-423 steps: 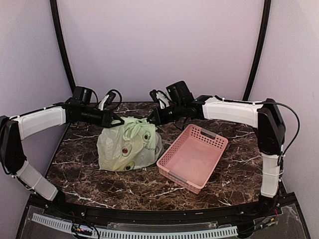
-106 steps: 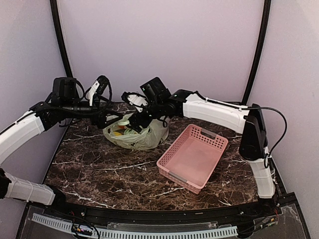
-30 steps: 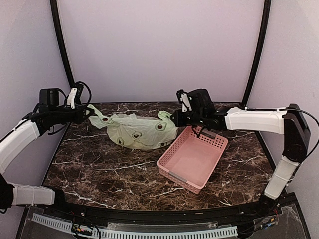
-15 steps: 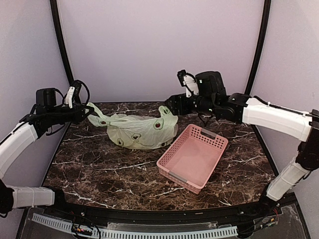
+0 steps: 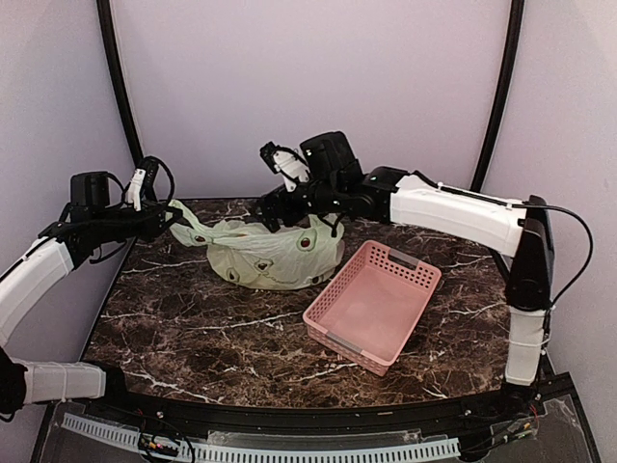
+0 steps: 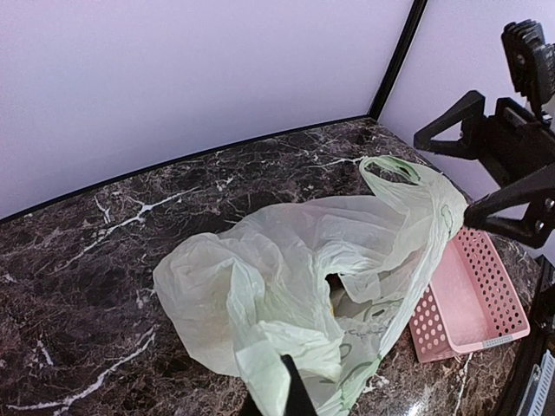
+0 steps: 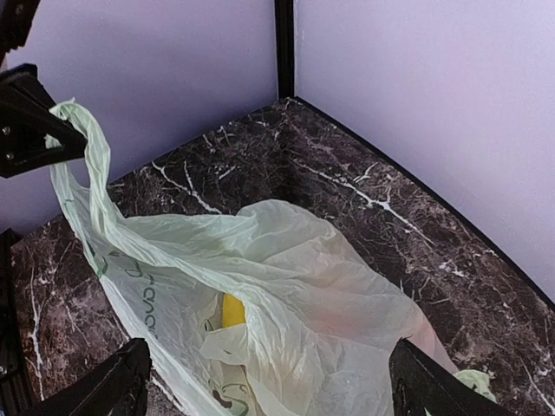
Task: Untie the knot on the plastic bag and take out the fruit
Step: Adjust the bag opening for the takeout bag.
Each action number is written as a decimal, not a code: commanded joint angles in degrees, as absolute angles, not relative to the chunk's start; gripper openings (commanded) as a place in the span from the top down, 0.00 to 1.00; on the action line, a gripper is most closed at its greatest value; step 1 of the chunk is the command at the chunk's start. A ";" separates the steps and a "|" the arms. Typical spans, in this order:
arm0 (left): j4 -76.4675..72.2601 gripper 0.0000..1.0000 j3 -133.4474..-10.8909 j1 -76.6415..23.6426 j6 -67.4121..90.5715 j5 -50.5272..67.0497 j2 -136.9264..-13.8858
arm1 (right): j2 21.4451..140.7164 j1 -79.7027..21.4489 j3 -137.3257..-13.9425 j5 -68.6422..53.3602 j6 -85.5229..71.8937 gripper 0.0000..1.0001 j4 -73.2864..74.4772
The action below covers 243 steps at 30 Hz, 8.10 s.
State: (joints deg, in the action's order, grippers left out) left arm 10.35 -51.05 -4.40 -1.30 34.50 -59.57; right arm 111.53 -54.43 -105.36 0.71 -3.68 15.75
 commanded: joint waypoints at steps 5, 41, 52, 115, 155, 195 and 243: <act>9.72 0.99 -50.07 -4.66 -2.00 35.65 -58.69 | 119.35 -54.84 -113.49 -6.16 -4.35 0.12 20.45; 9.58 0.99 -49.32 -5.10 -1.14 29.78 -57.18 | 119.95 -59.51 -99.08 -7.14 -13.54 0.66 20.07; 7.49 0.99 -48.79 -5.10 -1.33 37.01 -57.19 | 118.00 -59.59 -103.62 -0.23 -9.95 0.40 18.37; 20.11 0.24 -76.48 -11.13 11.27 35.36 -68.69 | 127.37 -45.39 -124.57 -11.07 -6.57 1.00 12.87; 40.12 0.41 -87.72 -27.18 -7.00 11.26 -93.55 | 126.66 -46.49 -123.00 -6.31 -4.31 1.00 12.93; 19.30 0.99 -68.30 -13.47 2.03 20.74 -73.47 | 118.96 -42.81 -109.20 22.56 -9.96 0.38 14.13; 15.29 0.99 -65.75 -10.99 2.42 23.64 -71.96 | 123.93 -60.61 -124.83 -4.18 -3.49 0.62 18.66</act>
State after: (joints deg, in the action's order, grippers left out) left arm 16.43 -66.85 -11.35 2.00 22.52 -73.25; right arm 119.28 -60.27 -121.32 0.49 -3.16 17.80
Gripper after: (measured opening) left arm 0.010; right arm 0.424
